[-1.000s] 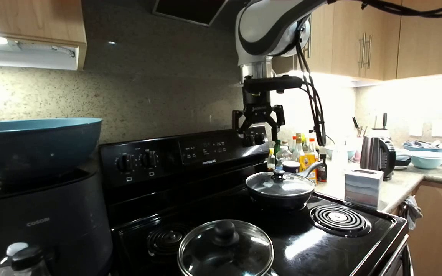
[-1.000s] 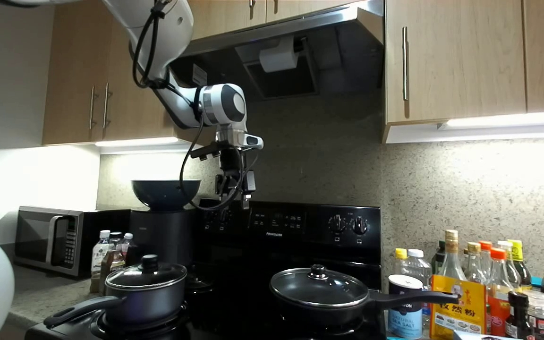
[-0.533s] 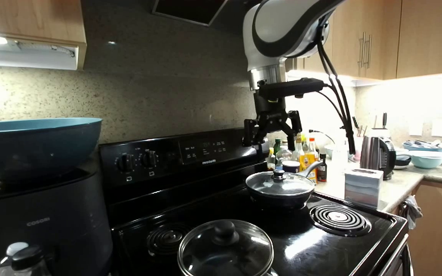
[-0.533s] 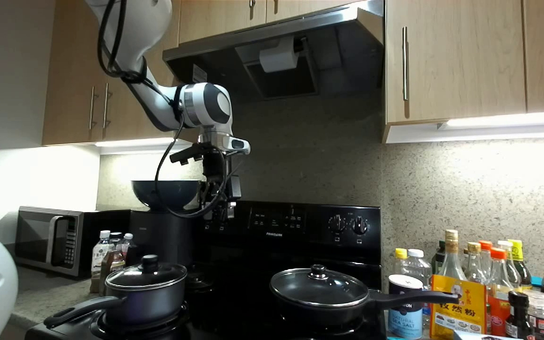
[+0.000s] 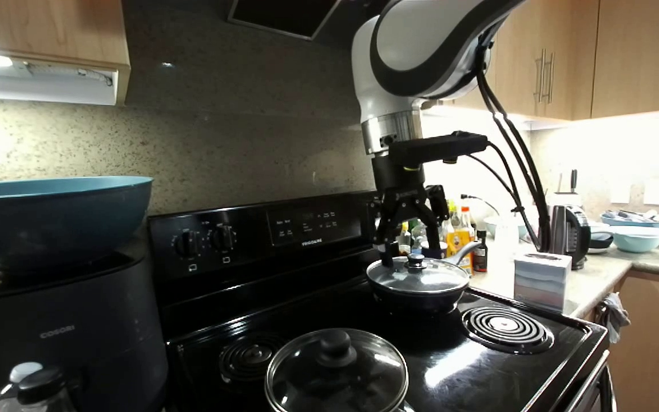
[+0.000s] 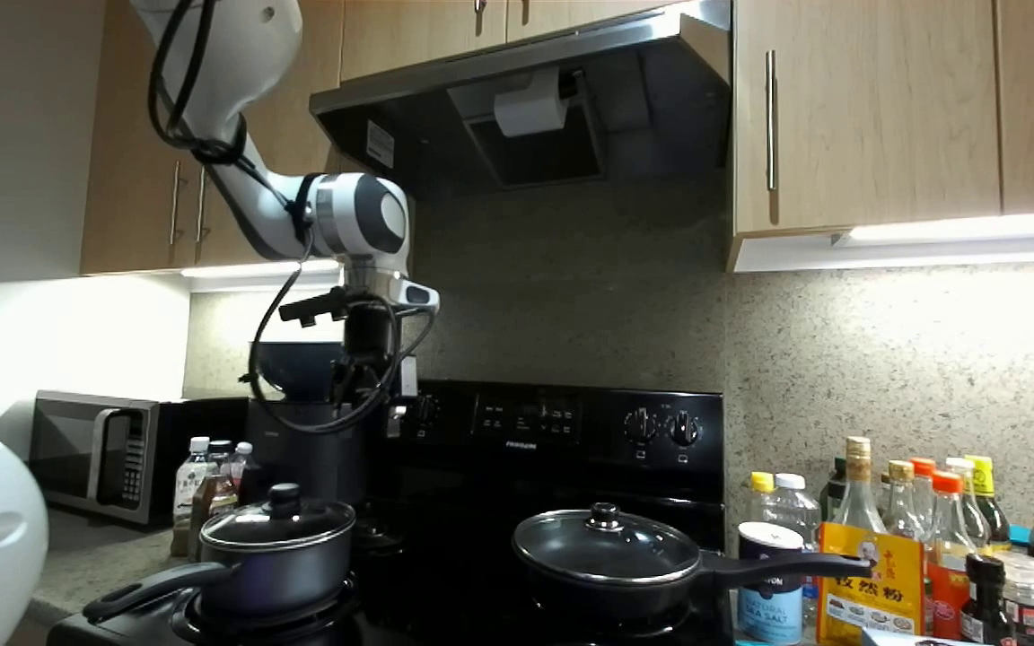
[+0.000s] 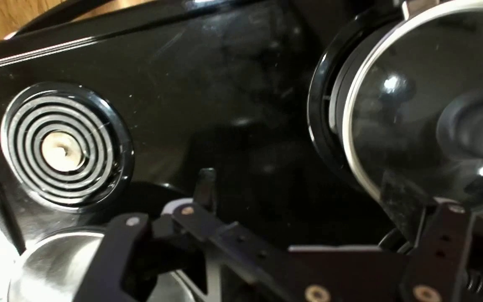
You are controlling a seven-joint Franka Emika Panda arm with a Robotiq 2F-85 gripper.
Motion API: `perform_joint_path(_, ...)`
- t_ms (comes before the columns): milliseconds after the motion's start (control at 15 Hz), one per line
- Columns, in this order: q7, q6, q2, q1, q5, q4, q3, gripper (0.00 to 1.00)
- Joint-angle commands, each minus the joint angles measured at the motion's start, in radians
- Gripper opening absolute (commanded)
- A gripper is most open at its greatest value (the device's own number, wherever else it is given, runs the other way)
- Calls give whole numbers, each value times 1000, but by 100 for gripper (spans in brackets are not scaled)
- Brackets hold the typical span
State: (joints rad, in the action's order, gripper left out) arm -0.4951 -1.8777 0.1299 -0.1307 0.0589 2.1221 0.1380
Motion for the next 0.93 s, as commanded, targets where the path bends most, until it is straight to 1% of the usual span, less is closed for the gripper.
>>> perform_joint_path(0, 99, 2, 65, -56, -63, 130, 60, 100)
perform_joint_path(133, 115, 14, 59, -81, -48, 147, 89, 100)
perform_joint_path(200, 62, 5, 23, -65, -34, 105, 83, 100)
perform_joint_path(333, 63, 5, 27, -83, -34, 125, 101, 100)
perform_joint_path(467, 71, 5, 29, -83, -34, 126, 100, 100)
perform_joint_path(600, 132, -1, 12, -102, -40, 140, 111, 100)
perform_joint_path(733, 222, -25, -14, -123, -73, 156, 123, 100)
perform_joint_path(867, 282, -34, -42, -141, -86, 167, 137, 100)
